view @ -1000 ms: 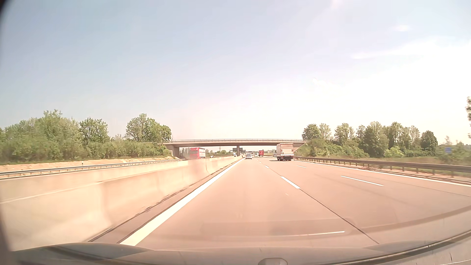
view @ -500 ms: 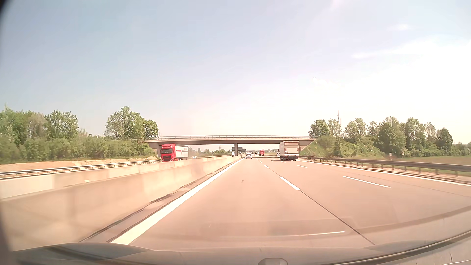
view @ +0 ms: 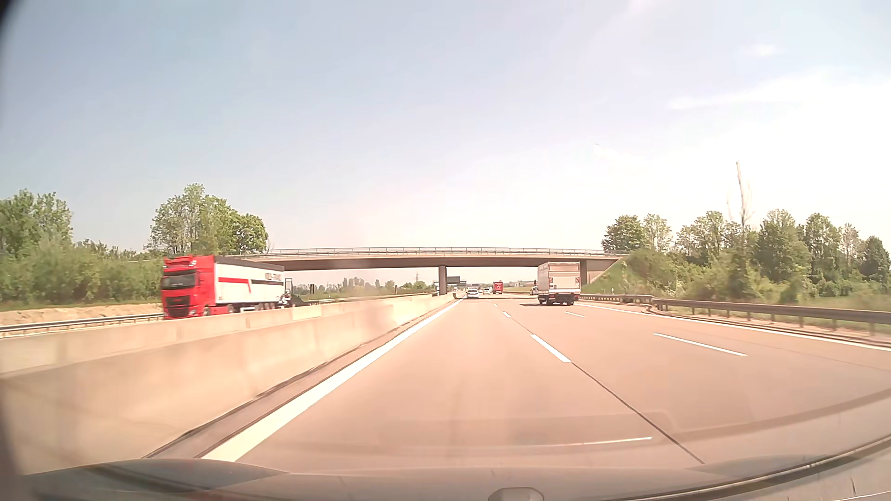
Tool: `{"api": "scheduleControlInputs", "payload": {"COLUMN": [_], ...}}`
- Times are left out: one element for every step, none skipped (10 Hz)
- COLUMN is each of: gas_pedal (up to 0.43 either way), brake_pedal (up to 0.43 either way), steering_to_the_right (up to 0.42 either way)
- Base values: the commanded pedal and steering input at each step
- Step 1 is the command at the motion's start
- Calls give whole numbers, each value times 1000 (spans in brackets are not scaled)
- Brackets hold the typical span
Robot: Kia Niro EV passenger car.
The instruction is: Follow the waypoints while adhering to traffic rules and regulations
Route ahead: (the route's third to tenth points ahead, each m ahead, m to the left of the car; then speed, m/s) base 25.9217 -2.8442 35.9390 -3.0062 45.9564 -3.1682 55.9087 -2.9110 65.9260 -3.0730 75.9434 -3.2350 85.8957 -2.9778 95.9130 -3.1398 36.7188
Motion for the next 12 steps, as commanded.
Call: {"api": "scheduleControlInputs", "payload": {"gas_pedal": [220, 220, 220, 220, 220, 220, 220, 197, 177, 177, 177, 197], "brake_pedal": [0, 0, 0, 0, 0, 0, 0, 0, 0, 0, 0, 0], "steering_to_the_right": [-1, -1, -1, -1, -1, -1, -1, -1, -1, -1, -2, -2]}}
